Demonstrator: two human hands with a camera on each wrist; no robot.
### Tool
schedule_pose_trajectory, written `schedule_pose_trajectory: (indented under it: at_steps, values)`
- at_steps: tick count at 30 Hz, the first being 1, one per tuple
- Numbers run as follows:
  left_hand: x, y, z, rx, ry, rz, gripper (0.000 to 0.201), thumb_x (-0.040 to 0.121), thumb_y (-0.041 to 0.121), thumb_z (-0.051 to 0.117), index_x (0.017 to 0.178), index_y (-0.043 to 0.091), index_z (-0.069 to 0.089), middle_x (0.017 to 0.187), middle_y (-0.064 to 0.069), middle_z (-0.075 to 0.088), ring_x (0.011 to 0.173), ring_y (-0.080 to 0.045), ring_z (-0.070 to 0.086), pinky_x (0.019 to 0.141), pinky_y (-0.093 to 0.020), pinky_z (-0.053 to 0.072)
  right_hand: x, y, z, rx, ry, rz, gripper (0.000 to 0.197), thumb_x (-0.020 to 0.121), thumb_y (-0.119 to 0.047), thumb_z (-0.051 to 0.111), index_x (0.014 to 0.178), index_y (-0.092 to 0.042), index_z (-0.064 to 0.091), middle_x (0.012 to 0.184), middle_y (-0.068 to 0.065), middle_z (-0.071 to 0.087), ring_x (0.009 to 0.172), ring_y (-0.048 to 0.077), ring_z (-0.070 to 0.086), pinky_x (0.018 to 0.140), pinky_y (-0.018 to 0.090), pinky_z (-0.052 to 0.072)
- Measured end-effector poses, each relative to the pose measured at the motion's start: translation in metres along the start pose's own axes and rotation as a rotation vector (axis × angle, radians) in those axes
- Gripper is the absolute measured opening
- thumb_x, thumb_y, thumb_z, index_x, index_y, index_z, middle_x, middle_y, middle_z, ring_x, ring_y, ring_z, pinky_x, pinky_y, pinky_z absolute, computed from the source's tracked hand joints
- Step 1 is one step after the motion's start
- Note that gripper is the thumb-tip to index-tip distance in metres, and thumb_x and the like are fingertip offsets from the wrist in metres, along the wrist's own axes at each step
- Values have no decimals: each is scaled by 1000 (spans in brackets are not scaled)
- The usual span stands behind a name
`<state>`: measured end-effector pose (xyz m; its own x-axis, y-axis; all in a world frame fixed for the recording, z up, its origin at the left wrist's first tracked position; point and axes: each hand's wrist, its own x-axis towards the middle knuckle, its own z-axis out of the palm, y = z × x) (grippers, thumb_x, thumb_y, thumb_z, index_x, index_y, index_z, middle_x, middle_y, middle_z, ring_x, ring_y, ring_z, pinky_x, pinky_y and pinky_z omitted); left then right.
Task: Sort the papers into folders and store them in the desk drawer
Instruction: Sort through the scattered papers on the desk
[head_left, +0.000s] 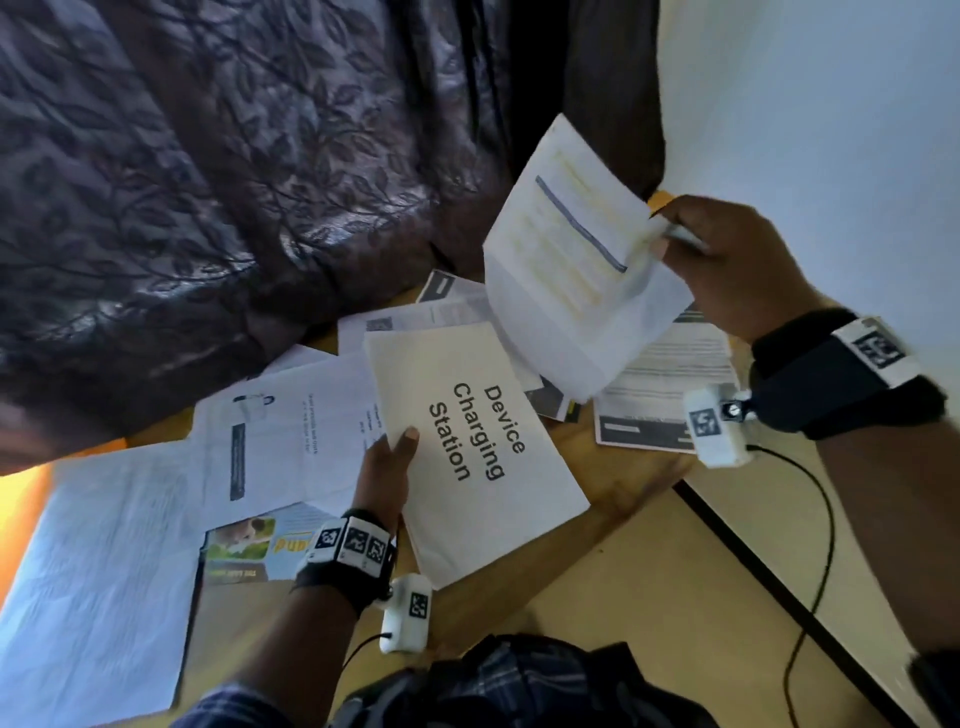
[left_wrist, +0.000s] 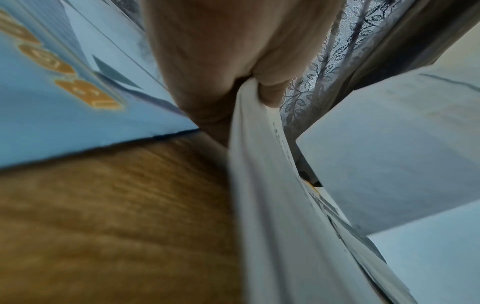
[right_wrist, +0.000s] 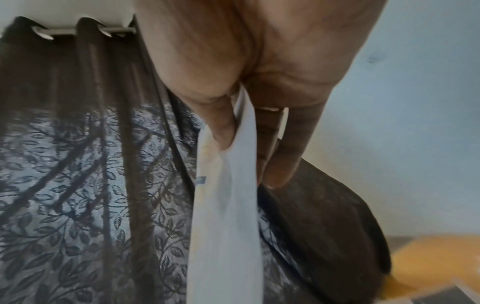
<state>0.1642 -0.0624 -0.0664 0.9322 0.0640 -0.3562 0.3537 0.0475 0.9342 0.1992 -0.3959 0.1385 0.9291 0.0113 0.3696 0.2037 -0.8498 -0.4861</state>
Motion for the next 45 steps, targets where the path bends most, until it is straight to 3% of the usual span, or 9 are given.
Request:
schedule_pose_trajectory:
  at_steps: [12,15,18,21,26,30,33,38,45]
  values:
    - [15,11,1,-37,25,-47,25,101,22,52,116,10,67,106,-14,74,97,-33,71,91,-54,55,44,-46,-37,353,-121,-195,18,88,-17,70,106,-21,71,92,-15,72,90,0,66,82,23,52]
    - [10,17,2,-93,-23,-45,20,100,20,52,105,14,70,92,-7,76,85,-27,73,78,-44,57,58,-37,0,318,-251,-220,17,87,-17,72,101,-26,71,87,-22,71,81,-14,60,76,8,44]
    - [12,16,2,-228,-80,-114,19,97,21,52,95,11,68,78,-7,70,73,-27,67,70,-36,50,68,-21,50,233,-385,-225,18,89,-15,72,106,-12,72,102,0,73,90,-3,64,82,17,46]
    - [8,14,1,-167,-36,-87,29,105,22,42,113,4,63,99,-15,71,88,-30,68,72,-35,55,71,-8,97,171,-483,-199,17,88,-14,72,104,-9,72,102,3,71,96,21,65,86,36,48]
    - [-5,15,6,10,-30,-14,45,104,48,22,110,34,65,92,21,71,88,7,68,67,-9,52,70,6,151,158,-562,-139,17,88,-18,71,105,-16,73,102,-3,69,94,13,61,81,25,41]
    - [-4,8,8,-62,3,14,46,96,52,36,113,24,67,105,5,75,101,-10,70,82,-27,58,72,9,174,177,-584,-94,15,86,-19,71,101,-17,72,105,1,71,98,16,63,83,27,42]
    - [-4,0,10,-105,9,8,28,95,14,59,121,6,65,114,-13,73,107,-34,68,89,-49,57,71,13,186,174,-608,-75,13,85,-18,71,98,-19,73,103,0,72,99,21,65,85,29,45]
    - [-6,-5,12,-85,20,52,30,91,6,65,121,9,65,113,-10,73,105,-31,70,86,-47,58,52,19,198,227,-500,51,35,86,-15,71,119,-16,65,119,0,65,107,19,61,84,21,39]
    - [-3,5,17,-159,67,113,41,83,21,71,122,12,65,117,-11,72,110,-34,67,91,-52,55,-7,40,197,763,-446,551,67,78,-38,80,135,-18,50,118,0,67,107,19,65,92,40,53]
